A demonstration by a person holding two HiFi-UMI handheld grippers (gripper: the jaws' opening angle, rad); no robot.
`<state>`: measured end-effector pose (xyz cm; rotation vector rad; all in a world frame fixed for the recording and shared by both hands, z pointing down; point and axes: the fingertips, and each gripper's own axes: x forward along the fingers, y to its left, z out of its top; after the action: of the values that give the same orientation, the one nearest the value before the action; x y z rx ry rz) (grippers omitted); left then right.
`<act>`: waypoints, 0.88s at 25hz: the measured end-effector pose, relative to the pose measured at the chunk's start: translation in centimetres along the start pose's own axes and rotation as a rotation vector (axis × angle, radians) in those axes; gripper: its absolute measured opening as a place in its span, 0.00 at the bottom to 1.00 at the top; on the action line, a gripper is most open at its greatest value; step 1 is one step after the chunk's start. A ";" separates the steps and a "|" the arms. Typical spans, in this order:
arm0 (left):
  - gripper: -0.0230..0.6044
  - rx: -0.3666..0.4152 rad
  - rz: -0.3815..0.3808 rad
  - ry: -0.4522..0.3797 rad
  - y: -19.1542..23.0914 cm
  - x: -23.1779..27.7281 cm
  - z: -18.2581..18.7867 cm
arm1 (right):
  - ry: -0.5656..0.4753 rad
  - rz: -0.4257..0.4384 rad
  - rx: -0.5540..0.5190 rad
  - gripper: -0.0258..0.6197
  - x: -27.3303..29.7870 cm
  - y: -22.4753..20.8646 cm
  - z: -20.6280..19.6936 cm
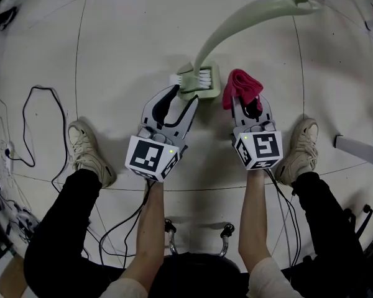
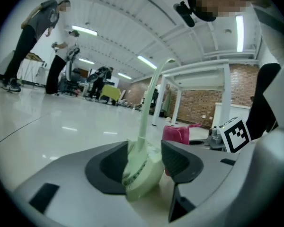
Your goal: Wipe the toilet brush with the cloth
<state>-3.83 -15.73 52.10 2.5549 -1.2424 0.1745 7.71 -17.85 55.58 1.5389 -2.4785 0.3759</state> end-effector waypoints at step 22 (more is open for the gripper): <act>0.82 0.224 -0.456 0.263 -0.6 6.5 -3.1 | 0.031 0.087 0.182 0.09 -1.5 5.1 -3.0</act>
<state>0.73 -19.32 56.43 2.8087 -0.5540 0.5514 3.85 -13.43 57.44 1.4796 -2.5540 0.6512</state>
